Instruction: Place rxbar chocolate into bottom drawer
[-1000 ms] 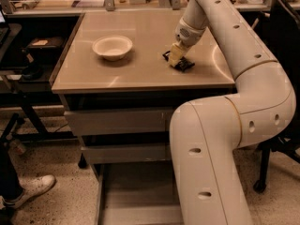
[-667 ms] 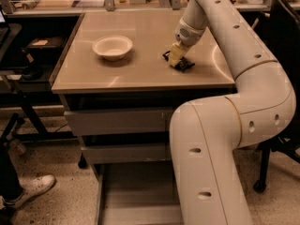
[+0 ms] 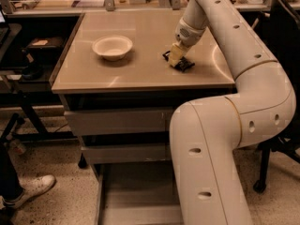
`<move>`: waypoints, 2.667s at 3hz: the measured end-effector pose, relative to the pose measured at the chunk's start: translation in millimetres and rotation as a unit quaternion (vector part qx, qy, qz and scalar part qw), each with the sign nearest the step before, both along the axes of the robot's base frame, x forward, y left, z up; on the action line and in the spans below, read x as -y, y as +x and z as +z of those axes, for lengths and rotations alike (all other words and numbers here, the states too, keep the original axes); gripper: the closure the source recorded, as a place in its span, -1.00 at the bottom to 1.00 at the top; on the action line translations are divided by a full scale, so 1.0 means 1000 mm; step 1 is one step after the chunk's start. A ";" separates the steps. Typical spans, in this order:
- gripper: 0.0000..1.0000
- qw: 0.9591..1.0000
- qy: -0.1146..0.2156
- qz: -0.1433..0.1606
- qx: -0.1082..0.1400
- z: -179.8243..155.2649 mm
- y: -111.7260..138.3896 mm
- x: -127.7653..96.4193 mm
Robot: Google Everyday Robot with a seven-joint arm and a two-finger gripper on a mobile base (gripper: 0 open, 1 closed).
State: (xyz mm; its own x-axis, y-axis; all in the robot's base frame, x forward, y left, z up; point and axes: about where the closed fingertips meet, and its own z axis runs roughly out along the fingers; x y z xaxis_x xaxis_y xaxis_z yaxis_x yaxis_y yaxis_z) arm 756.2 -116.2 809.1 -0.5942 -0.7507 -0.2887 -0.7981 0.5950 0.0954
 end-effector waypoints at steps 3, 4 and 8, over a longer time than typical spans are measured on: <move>-0.77 1.000 0.000 0.000 0.000 0.000 0.000 0.000; -1.00 1.000 0.000 0.000 0.000 0.000 0.000 0.000; -1.00 0.989 -0.049 -0.024 0.141 0.096 0.038 -0.016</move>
Offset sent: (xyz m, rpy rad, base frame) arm 0.0000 0.0000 0.0078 0.0000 0.0000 0.0000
